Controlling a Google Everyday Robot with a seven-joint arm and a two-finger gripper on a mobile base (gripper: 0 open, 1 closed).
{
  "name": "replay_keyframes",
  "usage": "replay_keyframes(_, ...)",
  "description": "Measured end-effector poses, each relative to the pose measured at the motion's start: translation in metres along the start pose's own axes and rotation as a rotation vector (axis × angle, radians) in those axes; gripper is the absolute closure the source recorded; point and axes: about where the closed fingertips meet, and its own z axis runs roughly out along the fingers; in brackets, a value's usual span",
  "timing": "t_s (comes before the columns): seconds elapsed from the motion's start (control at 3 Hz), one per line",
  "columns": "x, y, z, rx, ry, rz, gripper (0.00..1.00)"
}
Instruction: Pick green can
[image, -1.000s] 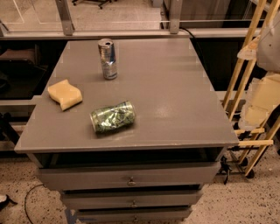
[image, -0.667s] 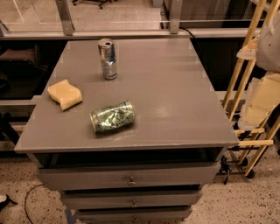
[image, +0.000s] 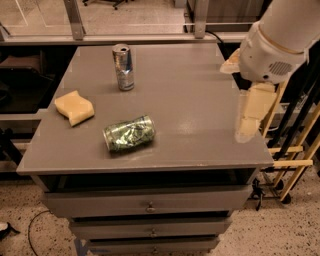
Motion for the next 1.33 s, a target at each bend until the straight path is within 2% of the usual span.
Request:
replay_keyframes(0.33, -0.039, -0.014, 0.025, -0.054, -0.057, -0.121, 0.00)
replay_keyframes(0.67, -0.072, -0.018, 0.047, -0.101, -0.086, -0.224, 0.00)
replay_keyframes(1.0, -0.104, -0.011, 0.065, -0.137, -0.114, -0.305, 0.00)
replay_keyframes(1.33, -0.106, -0.011, 0.065, -0.136, -0.115, -0.308, 0.00)
